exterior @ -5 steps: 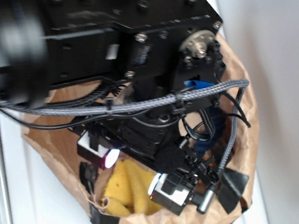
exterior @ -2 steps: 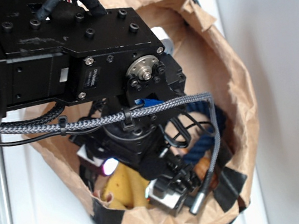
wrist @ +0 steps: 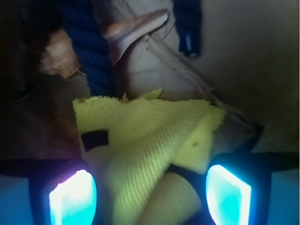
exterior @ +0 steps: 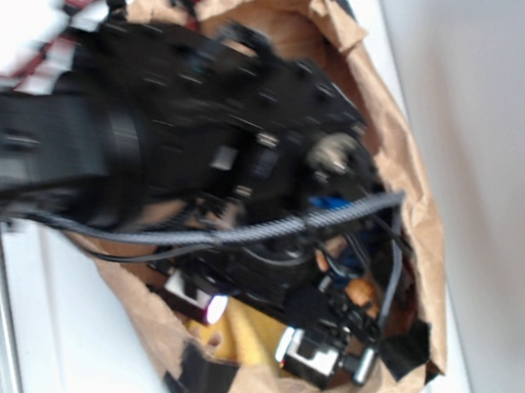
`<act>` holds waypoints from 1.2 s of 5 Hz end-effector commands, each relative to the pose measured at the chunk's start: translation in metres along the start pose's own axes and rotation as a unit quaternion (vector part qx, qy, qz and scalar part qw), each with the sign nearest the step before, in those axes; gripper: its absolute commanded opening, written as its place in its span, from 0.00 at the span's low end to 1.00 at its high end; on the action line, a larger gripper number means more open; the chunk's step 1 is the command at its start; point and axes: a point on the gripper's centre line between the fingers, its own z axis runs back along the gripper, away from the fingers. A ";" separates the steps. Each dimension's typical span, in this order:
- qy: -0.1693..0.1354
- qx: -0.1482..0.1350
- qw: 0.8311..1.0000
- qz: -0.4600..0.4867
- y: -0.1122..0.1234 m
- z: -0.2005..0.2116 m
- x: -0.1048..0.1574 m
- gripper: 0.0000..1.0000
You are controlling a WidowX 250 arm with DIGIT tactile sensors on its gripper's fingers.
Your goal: Grab the yellow cloth.
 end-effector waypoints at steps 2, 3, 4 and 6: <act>0.016 0.037 0.999 -0.025 0.006 -0.014 -0.021 0.00; 0.017 0.027 0.999 -0.027 0.007 -0.006 -0.020 0.00; 0.003 0.016 1.000 -0.019 0.008 0.003 -0.013 0.00; -0.051 -0.065 0.996 0.024 0.023 0.069 0.000 0.00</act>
